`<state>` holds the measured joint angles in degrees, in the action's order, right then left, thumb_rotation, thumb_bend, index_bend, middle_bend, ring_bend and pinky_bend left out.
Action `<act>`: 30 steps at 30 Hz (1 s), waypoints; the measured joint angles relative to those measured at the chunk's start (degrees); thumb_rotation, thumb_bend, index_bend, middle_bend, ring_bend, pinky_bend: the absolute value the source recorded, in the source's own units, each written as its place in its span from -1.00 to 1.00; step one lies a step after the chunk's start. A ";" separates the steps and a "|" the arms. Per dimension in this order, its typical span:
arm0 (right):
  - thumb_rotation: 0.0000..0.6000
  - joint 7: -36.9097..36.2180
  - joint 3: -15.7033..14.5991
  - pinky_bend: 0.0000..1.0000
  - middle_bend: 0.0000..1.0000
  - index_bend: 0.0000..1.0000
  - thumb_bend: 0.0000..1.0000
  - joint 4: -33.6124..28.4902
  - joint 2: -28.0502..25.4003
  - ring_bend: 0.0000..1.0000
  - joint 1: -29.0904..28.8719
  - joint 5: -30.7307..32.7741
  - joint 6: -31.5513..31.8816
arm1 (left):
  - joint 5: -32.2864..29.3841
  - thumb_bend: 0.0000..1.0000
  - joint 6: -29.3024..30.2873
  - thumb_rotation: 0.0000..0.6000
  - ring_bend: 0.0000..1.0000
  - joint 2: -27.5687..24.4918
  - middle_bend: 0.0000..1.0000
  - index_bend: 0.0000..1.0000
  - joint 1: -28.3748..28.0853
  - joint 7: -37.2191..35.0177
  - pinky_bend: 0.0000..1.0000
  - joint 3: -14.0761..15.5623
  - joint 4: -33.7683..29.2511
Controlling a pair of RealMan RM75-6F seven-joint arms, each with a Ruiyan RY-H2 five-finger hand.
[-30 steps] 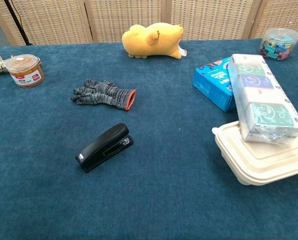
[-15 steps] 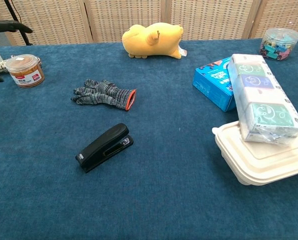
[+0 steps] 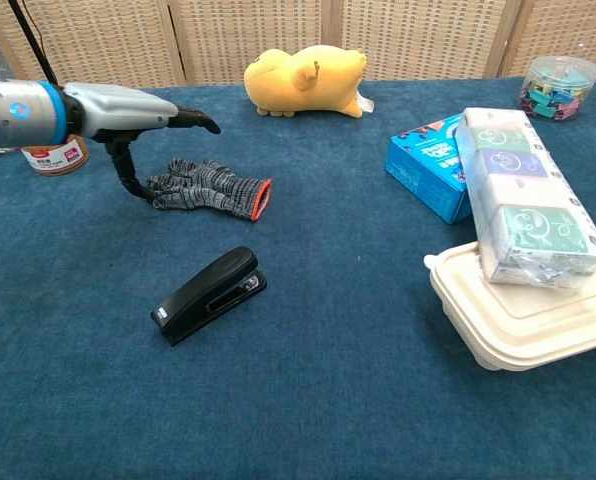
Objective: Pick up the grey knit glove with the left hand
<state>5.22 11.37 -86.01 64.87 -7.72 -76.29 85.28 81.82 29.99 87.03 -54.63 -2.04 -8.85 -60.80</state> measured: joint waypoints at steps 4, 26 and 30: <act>1.00 0.00 0.19 -1.00 -1.00 -1.00 -1.00 0.46 0.17 -1.00 -0.07 0.47 -0.22 | -1.62 -0.62 -3.32 1.00 -1.00 4.55 -1.00 -1.00 -3.11 0.97 -1.00 -0.09 5.21; 1.00 -1.70 0.58 -1.00 -1.00 -1.00 -1.00 -0.07 -0.69 -1.00 0.58 0.23 0.71 | -5.58 -0.47 -6.72 1.00 -0.15 11.05 -0.11 -0.09 -8.54 0.62 -0.04 0.60 13.28; 1.00 -1.80 0.61 -1.00 -1.00 -1.00 -1.00 -0.43 -0.92 -1.00 0.74 0.05 1.04 | -6.36 -0.35 -6.24 1.00 -0.03 10.60 0.01 0.06 -8.21 0.69 0.04 0.63 12.61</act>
<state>3.41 11.98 -86.44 63.95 -6.98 -76.23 86.31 75.46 23.75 97.63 -62.84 -1.36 -8.22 -48.18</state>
